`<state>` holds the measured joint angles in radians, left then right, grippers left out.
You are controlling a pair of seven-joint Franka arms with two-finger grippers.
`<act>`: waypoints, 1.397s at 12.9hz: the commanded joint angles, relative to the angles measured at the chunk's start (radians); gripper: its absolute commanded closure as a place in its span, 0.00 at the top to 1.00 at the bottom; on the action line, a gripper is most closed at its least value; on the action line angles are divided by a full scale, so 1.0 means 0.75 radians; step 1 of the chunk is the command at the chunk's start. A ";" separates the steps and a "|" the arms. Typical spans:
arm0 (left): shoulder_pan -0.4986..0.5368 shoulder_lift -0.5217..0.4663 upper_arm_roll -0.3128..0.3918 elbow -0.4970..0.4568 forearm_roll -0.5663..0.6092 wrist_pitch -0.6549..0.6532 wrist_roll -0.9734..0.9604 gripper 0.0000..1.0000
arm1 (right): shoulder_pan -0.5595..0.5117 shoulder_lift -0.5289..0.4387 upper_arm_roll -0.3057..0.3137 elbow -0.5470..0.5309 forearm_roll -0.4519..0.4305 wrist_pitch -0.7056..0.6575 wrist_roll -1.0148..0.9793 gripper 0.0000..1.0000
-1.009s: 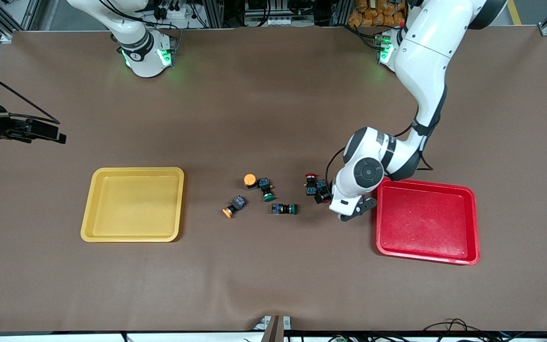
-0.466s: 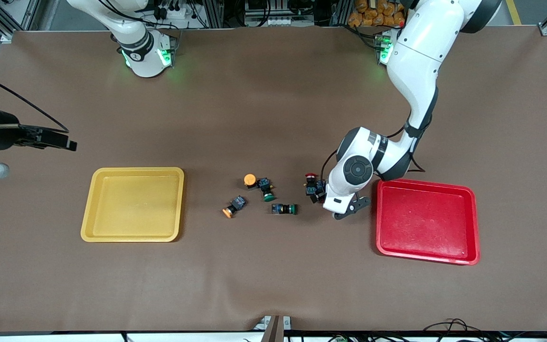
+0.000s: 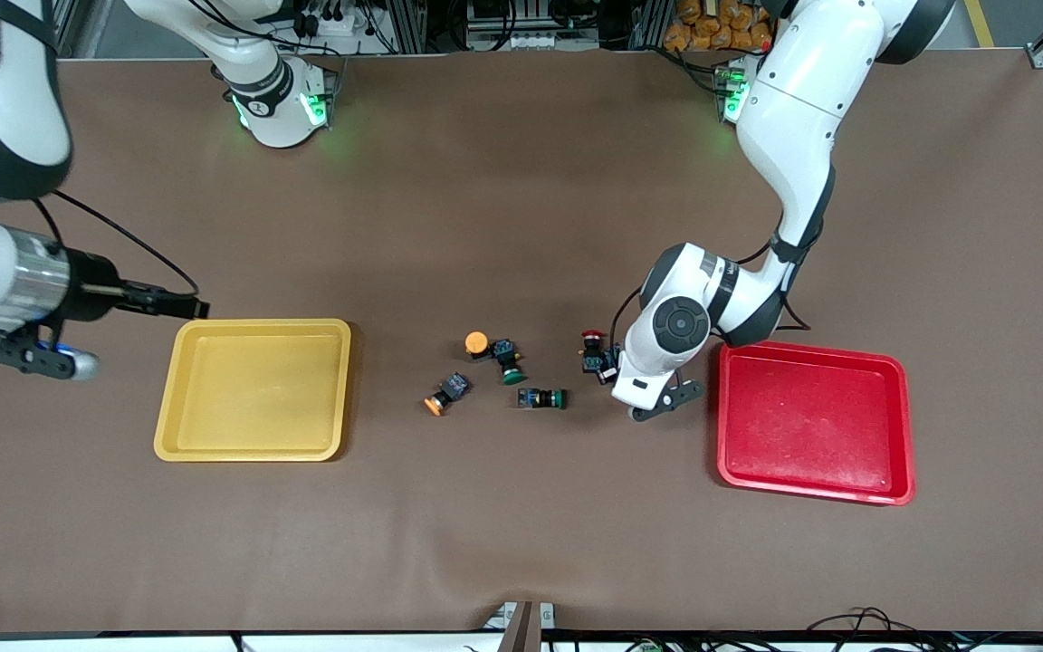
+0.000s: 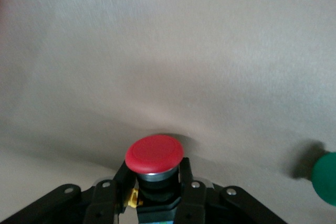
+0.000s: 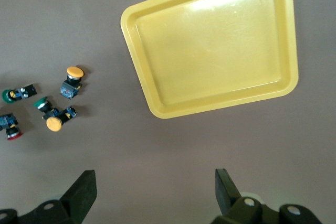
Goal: Place red and yellow buttons in trays
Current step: 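Carry the red button to the red tray while the right gripper nears buttons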
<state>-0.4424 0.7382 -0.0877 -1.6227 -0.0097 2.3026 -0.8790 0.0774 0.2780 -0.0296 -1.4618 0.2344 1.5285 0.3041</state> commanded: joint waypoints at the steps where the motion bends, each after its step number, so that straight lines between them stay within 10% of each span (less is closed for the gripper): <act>1: 0.035 -0.051 0.023 0.022 0.170 -0.116 0.071 0.00 | 0.028 0.057 -0.001 0.024 0.023 0.046 0.140 1.00; 16: 0.700 0.018 0.004 0.104 0.091 -0.197 1.369 0.00 | 0.428 0.596 0.025 0.102 0.088 0.819 1.052 1.00; 17: 0.725 0.022 0.004 0.106 0.068 -0.180 1.425 0.02 | 0.459 0.623 0.023 0.106 0.082 0.854 1.079 1.00; 18: 0.729 0.020 0.004 0.106 0.044 -0.180 1.438 0.34 | 0.473 0.640 0.023 0.106 0.078 0.874 1.094 1.00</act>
<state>0.0935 0.7540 -0.0722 -1.5473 0.0568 2.1555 0.1533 0.4112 0.7102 -0.0034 -1.4316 0.2904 2.1711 1.0862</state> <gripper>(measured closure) 0.648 0.000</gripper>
